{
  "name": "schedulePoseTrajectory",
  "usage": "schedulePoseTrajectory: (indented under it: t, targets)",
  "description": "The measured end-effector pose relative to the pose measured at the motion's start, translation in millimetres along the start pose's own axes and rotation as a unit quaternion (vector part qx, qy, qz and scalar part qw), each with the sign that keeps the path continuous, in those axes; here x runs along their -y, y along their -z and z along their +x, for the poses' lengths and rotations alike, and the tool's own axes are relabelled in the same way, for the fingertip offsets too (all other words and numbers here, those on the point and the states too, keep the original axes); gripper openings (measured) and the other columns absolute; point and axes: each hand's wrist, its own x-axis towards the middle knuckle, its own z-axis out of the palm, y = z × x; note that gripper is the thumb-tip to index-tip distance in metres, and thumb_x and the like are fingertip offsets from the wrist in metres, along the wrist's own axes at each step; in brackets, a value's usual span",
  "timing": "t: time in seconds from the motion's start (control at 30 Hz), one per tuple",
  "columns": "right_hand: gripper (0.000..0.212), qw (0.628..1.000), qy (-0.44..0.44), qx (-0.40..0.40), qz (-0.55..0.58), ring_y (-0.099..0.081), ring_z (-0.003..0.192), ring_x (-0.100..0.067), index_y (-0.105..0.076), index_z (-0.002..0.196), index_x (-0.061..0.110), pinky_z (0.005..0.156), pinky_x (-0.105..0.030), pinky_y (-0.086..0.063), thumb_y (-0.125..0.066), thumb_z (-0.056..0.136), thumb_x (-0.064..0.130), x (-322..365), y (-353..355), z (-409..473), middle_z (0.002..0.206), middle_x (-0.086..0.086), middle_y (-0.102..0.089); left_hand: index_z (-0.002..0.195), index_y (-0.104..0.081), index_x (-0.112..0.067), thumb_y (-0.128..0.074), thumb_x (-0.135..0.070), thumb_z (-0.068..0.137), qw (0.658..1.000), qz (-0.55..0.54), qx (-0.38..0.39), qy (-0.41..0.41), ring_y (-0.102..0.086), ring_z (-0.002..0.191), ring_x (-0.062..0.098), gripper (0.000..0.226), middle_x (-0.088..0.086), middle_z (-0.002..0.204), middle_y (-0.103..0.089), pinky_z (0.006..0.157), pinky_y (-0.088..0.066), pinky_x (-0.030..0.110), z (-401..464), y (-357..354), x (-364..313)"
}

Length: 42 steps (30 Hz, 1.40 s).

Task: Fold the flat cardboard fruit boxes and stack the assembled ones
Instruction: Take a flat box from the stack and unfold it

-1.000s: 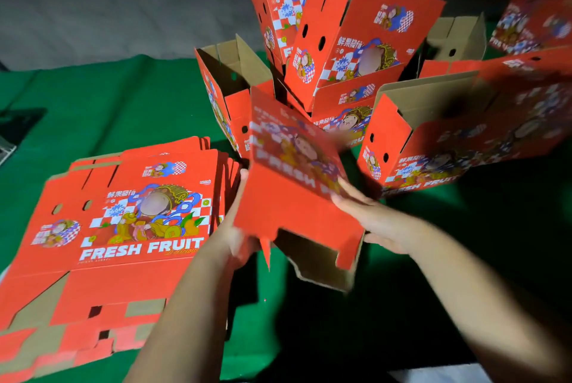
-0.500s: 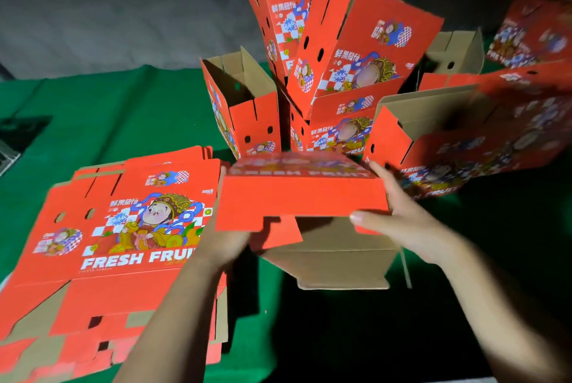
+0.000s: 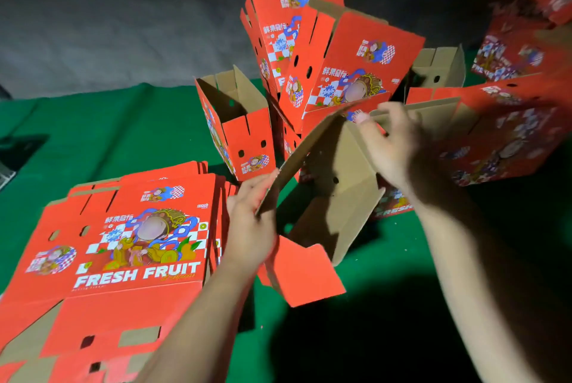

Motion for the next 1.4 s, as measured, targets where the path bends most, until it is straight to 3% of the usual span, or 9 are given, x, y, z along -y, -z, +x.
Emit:
schedulePoseTrajectory:
  t: [0.23, 0.43, 0.57, 0.63, 0.73, 0.87, 1.07, 1.27, 1.4]
  targets:
    - [0.092, 0.975, 0.045, 0.198, -0.095, -0.045, 0.138, -0.043, 0.001, 0.155, 0.054, 0.106, -0.051, -0.041, -0.058, 0.086, 0.071, 24, 5, -92, 0.169, 0.011, 0.015, 0.155, -0.042, -0.027, -0.051, 0.01, 0.097, 0.973, -0.062, -0.186, 0.119, -0.035, 0.102, -0.001, 0.07, 0.014, 0.107, -0.038, 0.102, -0.032, 0.016, -38, -48, -44]
    - [0.076, 0.94, 0.246, 0.081, -0.223, -0.042, 0.129, -0.031, -0.033, 0.158, 0.03, 0.1, -0.049, -0.04, -0.042, 0.083, 0.041, 47, 19, -130, 0.154, 0.0, -0.04, 0.154, -0.036, -0.011, -0.047, -0.035, 0.089, 0.935, -0.161, -0.246, 0.197, -0.046, 0.126, 0.042, 0.07, 0.027, 0.128, -0.047, 0.112, -0.037, 0.057, -24, -49, -43]
    - [0.092, 0.913, 0.217, 0.159, -0.305, -0.039, 0.121, -0.027, 0.016, 0.16, 0.035, 0.097, -0.043, -0.03, -0.05, 0.096, 0.034, 40, 7, -115, 0.137, 0.006, -0.039, 0.161, -0.025, -0.026, -0.053, -0.055, 0.089, 0.959, -0.216, -0.148, 0.109, -0.029, 0.138, -0.016, 0.083, -0.041, 0.138, -0.031, 0.109, -0.028, 0.006, -37, -47, -40]
    - [0.101, 0.907, 0.206, 0.166, -0.328, -0.042, 0.12, -0.027, 0.021, 0.158, 0.039, 0.097, -0.042, -0.029, -0.058, 0.094, 0.035, 34, 9, -95, 0.132, 0.006, -0.042, 0.162, -0.019, -0.024, -0.055, -0.06, 0.089, 0.975, -0.207, -0.053, 0.061, -0.021, 0.139, -0.022, 0.089, -0.051, 0.133, -0.026, 0.107, -0.019, -0.002, -47, -48, -32]
    - [0.093, 0.897, 0.225, 0.142, -0.354, -0.045, 0.117, -0.031, 0.01, 0.16, 0.041, 0.095, -0.044, -0.031, -0.053, 0.094, 0.027, 33, 6, -80, 0.135, 0.003, -0.048, 0.158, -0.018, -0.039, -0.056, -0.074, 0.088, 0.979, -0.196, 0.018, 0.054, -0.018, 0.146, -0.012, 0.087, -0.038, 0.146, -0.022, 0.111, -0.015, 0.001, -46, -41, -22]
    - [0.074, 0.891, 0.239, 0.121, -0.367, -0.032, 0.136, -0.039, -0.033, 0.153, 0.042, 0.107, -0.05, -0.029, -0.016, 0.086, 0.018, 29, 8, -73, 0.154, -0.008, -0.034, 0.152, -0.029, -0.03, -0.054, -0.056, 0.089, 0.983, -0.119, -0.105, 0.088, -0.036, 0.137, 0.014, 0.073, -0.012, 0.136, -0.037, 0.108, -0.025, 0.009, 1, -8, 10]
    - [0.053, 0.871, 0.186, 0.21, -0.404, 0.005, 0.154, -0.035, -0.05, 0.135, 0.036, 0.117, -0.052, -0.005, -0.036, 0.088, 0.015, -8, -15, -89, 0.171, -0.006, -0.004, 0.159, -0.028, -0.017, -0.054, -0.05, 0.089, 0.967, -0.088, -0.164, 0.176, -0.036, 0.14, 0.016, 0.082, -0.001, 0.143, -0.036, 0.124, -0.024, 0.044, 58, 24, 53]
    - [0.052, 0.887, 0.147, 0.135, -0.416, -0.03, 0.125, -0.027, -0.05, 0.134, 0.047, 0.1, -0.047, -0.024, -0.055, 0.086, 0.028, -33, -17, -63, 0.123, 0.005, -0.037, 0.156, -0.036, -0.017, -0.059, -0.031, 0.104, 0.958, -0.148, -0.1, 0.223, -0.04, 0.135, 0.006, 0.059, 0.002, 0.158, -0.036, 0.105, -0.033, 0.01, 64, 10, 72]
    - [0.029, 0.925, 0.215, 0.045, -0.311, -0.049, 0.105, -0.036, -0.068, 0.09, 0.031, 0.085, -0.053, -0.044, -0.064, 0.077, 0.006, -40, -10, -38, 0.104, -0.003, -0.048, 0.155, -0.037, -0.021, -0.061, -0.033, 0.102, 0.948, -0.202, -0.062, 0.236, -0.041, 0.137, 0.004, 0.059, 0.0, 0.159, -0.036, 0.096, -0.035, 0.0, 66, 1, 78]
